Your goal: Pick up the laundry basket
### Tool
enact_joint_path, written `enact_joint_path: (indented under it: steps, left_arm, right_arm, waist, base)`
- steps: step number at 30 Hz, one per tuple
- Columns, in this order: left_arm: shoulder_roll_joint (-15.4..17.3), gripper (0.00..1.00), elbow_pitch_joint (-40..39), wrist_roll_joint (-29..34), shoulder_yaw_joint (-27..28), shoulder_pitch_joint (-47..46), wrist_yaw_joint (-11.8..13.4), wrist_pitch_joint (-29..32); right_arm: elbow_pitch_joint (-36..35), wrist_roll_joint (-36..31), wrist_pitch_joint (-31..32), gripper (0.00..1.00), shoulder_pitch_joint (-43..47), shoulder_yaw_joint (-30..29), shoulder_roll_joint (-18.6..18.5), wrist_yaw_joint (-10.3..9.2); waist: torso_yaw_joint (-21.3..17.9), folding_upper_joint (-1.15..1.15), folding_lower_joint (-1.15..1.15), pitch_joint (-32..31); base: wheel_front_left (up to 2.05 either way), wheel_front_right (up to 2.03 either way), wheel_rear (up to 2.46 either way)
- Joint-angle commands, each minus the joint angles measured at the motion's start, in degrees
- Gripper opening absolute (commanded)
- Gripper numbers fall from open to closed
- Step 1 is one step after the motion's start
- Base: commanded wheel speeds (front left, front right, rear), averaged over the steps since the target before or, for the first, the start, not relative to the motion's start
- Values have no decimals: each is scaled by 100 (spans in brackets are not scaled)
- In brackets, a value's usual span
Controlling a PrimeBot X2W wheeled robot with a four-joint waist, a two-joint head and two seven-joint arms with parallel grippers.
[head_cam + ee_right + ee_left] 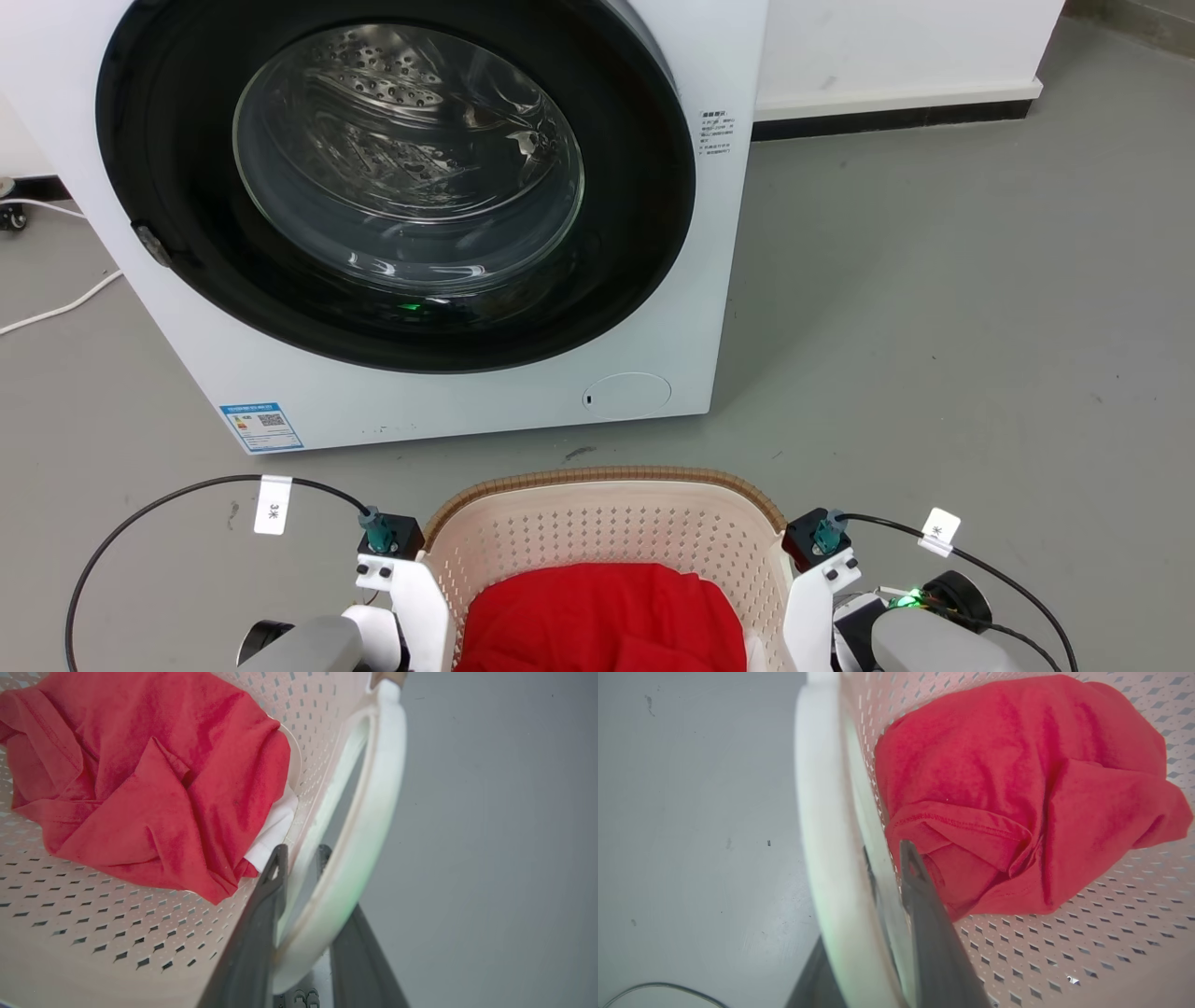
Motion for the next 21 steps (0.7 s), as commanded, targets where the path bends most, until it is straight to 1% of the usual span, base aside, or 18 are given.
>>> enact_joint_path:
  steps: [1, 21]
  left_arm:
    - [9, 0, -50, -21, -12, -148, -61, -64]
    - [17, 0, -64, -69, -59, -168, -61, -71]
  right_arm:
    - [-10, -34, 22, 0, 7, 41, -7, 49]
    - [-26, -65, 50, 0, 16, 43, -6, 49]
  waist:
    - [-1, 0, 0, 0]
    - [-2, 0, 0, 14]
  base:
    - [0, 0, 0]
    - [0, 0, 0]
